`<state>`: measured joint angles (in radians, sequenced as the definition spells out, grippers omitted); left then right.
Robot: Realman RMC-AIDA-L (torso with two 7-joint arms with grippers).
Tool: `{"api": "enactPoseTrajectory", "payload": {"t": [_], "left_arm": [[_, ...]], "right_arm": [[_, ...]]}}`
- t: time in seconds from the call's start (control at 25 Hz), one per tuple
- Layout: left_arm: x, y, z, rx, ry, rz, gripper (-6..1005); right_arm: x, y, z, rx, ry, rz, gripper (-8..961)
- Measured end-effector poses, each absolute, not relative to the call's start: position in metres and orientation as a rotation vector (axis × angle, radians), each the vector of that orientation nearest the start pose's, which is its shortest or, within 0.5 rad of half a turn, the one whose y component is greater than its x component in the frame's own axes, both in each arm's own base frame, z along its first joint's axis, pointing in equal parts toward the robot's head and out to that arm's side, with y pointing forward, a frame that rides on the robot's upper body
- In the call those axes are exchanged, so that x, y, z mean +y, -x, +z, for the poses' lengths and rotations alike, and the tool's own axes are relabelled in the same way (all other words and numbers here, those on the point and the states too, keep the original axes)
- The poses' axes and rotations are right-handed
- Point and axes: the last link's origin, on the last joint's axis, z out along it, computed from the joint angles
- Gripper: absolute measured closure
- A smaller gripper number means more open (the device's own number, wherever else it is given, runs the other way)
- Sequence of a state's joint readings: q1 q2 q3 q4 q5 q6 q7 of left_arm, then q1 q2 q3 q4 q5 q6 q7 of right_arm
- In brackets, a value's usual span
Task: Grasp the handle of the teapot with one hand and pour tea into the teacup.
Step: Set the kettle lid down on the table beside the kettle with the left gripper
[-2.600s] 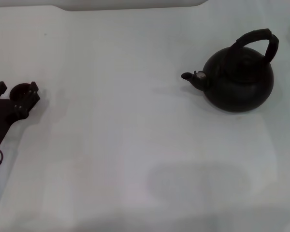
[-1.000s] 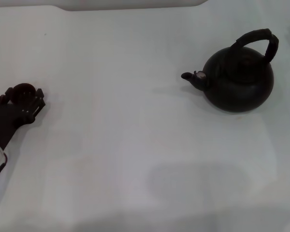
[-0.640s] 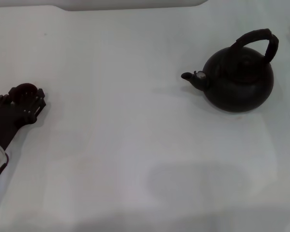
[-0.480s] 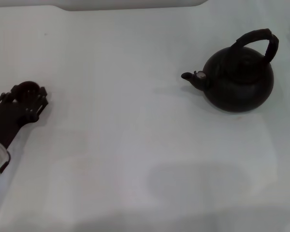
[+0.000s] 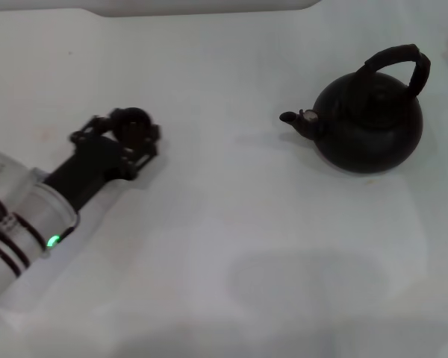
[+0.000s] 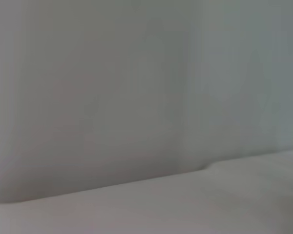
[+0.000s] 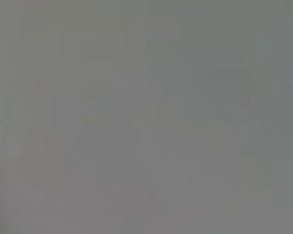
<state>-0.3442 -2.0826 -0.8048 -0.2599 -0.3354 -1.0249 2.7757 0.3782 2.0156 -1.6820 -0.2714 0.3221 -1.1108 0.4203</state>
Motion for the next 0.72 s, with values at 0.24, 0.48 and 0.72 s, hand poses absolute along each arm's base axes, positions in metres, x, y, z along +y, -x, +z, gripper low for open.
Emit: {"api": "enactPoseTrajectory", "payload": {"t": [0.24, 0.48, 0.72], "left_arm": [[0.272, 0.297, -0.107, -0.590, 2.223, -0.711, 298], [0.253, 0.299, -0.115, -0.606, 2.286, -0.718, 299], [0.248, 0.305, -0.115, -0.626, 2.281, -0.699, 299]], "right_arm": [[0.347, -0.343, 0.048, 0.650, 1.420, 0.878, 83], [0.350, -0.341, 0.048, 0.644, 1.424, 0.885, 84], [0.354, -0.337, 0.048, 0.637, 1.429, 0.892, 83]]}}
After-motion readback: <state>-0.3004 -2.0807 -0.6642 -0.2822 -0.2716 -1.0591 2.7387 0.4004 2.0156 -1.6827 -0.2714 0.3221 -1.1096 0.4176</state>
